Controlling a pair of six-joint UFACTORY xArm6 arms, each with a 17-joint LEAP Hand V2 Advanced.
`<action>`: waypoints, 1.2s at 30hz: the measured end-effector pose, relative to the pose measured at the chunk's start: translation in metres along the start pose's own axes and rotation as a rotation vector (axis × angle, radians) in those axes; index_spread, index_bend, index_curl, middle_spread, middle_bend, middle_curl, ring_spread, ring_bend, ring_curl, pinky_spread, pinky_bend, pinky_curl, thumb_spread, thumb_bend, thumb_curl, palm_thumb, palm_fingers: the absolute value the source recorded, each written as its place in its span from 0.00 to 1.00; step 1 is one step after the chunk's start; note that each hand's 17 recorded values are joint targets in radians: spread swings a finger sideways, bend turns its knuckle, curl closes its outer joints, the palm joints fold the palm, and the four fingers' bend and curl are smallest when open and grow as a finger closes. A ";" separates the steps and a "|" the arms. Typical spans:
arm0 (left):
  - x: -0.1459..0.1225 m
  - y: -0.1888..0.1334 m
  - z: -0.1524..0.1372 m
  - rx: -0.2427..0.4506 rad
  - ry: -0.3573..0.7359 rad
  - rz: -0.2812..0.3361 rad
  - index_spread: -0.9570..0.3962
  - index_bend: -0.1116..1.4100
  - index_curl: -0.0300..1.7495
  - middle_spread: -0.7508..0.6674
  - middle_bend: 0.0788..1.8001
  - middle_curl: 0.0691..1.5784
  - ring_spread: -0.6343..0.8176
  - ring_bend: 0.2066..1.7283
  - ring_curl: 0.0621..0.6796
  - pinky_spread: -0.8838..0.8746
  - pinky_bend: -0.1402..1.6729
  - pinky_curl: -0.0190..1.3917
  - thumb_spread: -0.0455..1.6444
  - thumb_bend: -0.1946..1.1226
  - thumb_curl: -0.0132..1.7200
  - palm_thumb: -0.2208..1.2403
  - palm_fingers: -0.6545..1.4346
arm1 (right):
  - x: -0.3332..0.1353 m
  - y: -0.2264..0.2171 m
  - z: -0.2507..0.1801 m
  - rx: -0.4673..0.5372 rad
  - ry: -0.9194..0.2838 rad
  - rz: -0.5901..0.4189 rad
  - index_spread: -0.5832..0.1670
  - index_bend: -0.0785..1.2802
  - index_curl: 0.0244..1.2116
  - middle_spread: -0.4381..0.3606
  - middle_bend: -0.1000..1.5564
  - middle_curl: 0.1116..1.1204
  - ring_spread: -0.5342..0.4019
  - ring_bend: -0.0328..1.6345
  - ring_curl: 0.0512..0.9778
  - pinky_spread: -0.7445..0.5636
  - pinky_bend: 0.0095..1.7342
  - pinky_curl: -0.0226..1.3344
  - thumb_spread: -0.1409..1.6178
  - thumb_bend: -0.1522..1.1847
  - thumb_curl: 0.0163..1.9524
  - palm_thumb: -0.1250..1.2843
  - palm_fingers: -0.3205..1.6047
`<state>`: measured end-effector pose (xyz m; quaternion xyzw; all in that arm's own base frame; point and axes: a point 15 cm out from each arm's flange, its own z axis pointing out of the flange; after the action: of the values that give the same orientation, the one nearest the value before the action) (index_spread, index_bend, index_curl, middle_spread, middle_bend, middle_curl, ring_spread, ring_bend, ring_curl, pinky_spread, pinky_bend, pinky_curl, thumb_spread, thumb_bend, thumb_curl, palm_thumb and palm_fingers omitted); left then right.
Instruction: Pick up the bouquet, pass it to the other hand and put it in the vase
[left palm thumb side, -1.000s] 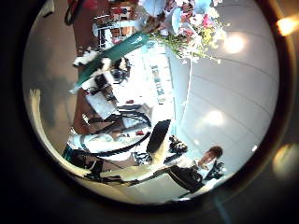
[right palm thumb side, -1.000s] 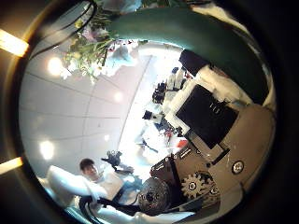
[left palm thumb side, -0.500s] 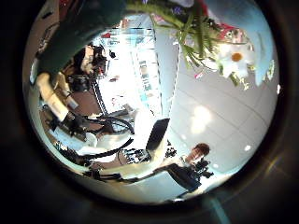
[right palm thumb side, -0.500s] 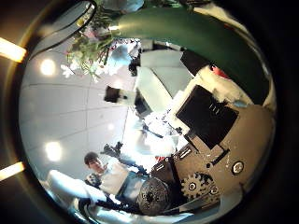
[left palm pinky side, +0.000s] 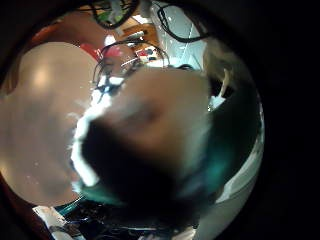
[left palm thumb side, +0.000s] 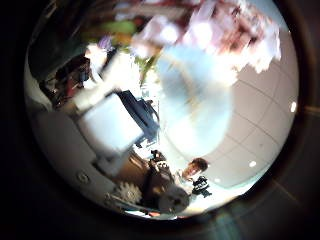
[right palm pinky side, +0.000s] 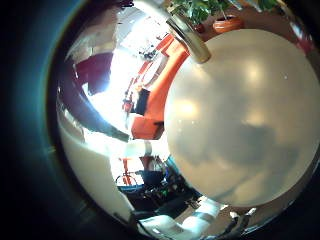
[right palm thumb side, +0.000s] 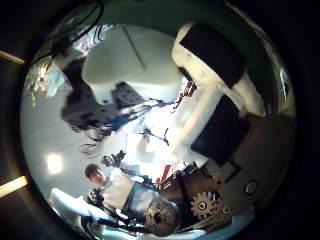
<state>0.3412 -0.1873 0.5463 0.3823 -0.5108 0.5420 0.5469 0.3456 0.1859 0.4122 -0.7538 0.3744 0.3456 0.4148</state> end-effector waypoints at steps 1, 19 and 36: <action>0.003 -0.003 -0.002 0.012 0.022 -0.005 0.42 0.44 0.37 0.25 0.54 0.50 0.15 0.75 0.55 0.23 0.69 0.47 0.61 0.26 0.29 0.72 0.93 | 0.002 0.001 -0.002 0.000 0.007 0.006 0.45 0.88 0.79 0.37 0.86 0.71 0.36 0.89 0.70 0.42 0.72 0.70 0.62 0.09 0.61 0.75 0.73; 0.056 -0.022 -0.037 0.072 -0.071 0.164 0.23 0.55 0.57 0.20 0.65 0.54 0.16 0.84 0.69 0.19 0.76 0.51 0.63 0.22 0.40 0.81 0.85 | 0.026 0.012 -0.024 0.034 0.049 0.102 0.33 0.38 0.63 0.32 0.61 0.58 0.29 0.78 0.58 0.26 0.65 0.57 0.64 0.09 0.38 0.66 0.40; 0.149 -0.071 -0.145 0.420 -0.306 0.544 0.17 0.49 0.67 0.20 0.66 0.53 0.16 0.83 0.70 0.20 0.77 0.52 0.65 0.18 0.44 0.83 0.86 | 0.055 0.023 -0.018 0.067 0.040 0.182 0.30 0.32 0.46 0.35 0.43 0.41 0.40 0.66 0.44 0.65 0.46 0.47 0.65 0.10 0.30 0.64 0.29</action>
<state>0.4153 -0.0251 0.6743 0.4131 -0.5471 0.6971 0.2100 0.3560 0.1456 0.3653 -0.7091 0.4612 0.3539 0.3991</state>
